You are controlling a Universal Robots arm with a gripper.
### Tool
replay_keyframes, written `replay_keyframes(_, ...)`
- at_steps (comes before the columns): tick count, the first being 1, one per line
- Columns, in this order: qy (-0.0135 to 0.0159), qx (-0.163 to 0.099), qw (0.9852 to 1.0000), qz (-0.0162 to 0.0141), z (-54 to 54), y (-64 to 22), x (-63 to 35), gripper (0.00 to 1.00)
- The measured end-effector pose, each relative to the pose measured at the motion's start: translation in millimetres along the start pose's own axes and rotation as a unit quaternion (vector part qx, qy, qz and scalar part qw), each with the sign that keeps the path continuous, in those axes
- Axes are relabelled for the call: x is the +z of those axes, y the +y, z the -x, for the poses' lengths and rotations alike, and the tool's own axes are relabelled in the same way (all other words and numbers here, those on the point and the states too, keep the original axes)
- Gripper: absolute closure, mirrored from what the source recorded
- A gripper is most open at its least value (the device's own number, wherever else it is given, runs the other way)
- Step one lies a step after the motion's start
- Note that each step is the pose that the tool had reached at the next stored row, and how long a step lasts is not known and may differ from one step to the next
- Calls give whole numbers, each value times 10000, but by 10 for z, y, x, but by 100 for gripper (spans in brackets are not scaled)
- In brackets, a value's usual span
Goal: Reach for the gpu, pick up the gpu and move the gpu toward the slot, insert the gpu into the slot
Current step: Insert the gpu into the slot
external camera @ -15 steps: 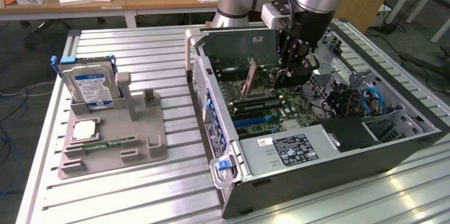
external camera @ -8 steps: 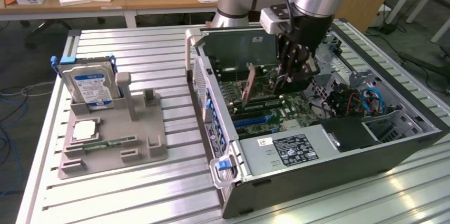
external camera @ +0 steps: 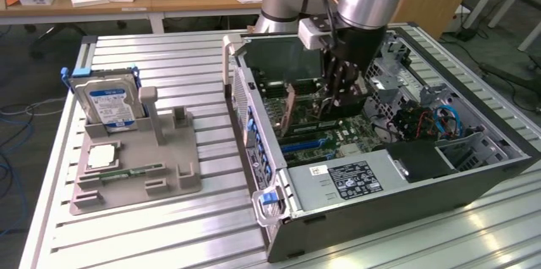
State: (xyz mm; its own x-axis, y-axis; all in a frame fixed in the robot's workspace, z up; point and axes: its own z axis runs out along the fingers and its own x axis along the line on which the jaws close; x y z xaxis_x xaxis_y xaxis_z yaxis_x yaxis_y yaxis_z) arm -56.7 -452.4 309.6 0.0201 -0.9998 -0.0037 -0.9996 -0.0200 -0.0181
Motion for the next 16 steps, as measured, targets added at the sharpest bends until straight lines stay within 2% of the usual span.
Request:
replay_keyframes(10,4,1,10000,0,0,28,181,74)
replay_keyframes(16,7,0,10000,0,1,147,287,74)
